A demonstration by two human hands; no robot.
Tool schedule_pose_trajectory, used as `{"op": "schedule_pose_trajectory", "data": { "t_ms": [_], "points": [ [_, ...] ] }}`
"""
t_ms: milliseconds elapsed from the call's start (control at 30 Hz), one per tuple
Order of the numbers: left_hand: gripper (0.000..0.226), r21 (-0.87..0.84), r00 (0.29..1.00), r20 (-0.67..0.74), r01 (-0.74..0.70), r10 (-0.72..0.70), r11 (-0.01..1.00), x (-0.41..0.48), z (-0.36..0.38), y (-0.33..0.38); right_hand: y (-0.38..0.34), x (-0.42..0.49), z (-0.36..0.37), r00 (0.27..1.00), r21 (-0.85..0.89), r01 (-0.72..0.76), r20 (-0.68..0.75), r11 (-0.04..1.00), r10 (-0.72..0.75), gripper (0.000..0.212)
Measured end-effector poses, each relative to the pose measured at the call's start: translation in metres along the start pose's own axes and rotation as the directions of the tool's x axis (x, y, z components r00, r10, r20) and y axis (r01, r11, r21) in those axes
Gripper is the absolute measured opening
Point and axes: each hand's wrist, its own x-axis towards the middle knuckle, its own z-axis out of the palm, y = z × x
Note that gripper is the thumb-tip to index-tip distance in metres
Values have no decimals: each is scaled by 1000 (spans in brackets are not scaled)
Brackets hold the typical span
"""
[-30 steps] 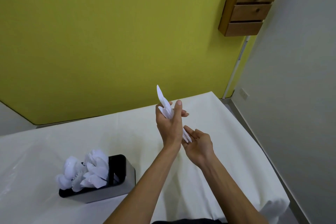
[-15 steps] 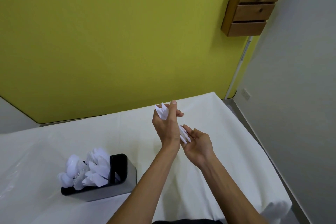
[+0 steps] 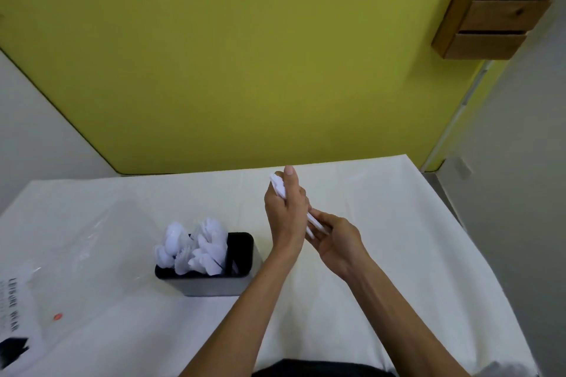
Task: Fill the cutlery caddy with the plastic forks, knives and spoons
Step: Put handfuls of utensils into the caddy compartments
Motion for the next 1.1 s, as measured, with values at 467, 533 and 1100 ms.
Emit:
{"op": "schedule_pose_trajectory", "data": {
  "t_ms": [467,533,1100],
  "points": [
    [43,365,978,134,-200,162,909,45,-149,32,94,6,46,956,-818,273,171,506,-240,29],
    [40,385,972,173,-213,157,898,45,-155,33,103,4,48,940,-849,315,218,424,-263,31],
    [45,246,978,203,-99,48,964,45,-168,34,128,-6,62,878,-912,295,141,285,-457,36]
  ]
}}
